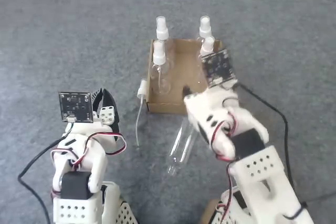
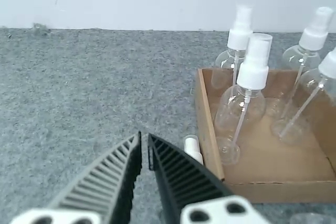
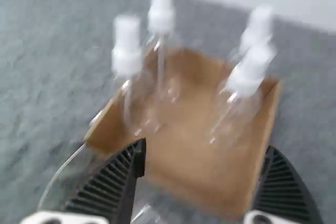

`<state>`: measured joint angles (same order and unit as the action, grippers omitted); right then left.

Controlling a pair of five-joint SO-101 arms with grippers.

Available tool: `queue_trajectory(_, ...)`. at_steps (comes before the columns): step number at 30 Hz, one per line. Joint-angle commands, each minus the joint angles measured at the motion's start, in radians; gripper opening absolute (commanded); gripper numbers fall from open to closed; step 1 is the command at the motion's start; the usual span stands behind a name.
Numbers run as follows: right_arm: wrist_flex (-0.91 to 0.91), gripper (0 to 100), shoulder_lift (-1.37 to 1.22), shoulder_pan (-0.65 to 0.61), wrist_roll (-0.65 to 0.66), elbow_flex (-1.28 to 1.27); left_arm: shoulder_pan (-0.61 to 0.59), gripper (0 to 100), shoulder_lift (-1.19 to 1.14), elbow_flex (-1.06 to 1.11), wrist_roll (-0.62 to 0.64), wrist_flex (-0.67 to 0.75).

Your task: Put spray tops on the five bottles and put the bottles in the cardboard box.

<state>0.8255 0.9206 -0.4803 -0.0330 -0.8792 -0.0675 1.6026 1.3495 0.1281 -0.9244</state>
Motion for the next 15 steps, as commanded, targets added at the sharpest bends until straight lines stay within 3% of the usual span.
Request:
queue_trajectory(1, 0.194, 28.5, 0.051, -0.101, -0.101, 0.023, 0.005, 1, 0.012, -0.007, 0.006, 0.025)
queue_trajectory(9, 0.300, 28.9, -0.070, -0.357, -0.215, 0.021, 0.005, 1, 0.006, -0.004, 0.005, 0.035)
queue_trajectory(15, 0.236, 29.0, -0.219, -0.375, -0.321, 0.021, 0.005, 1, 0.006, -0.004, 0.005, 0.035)
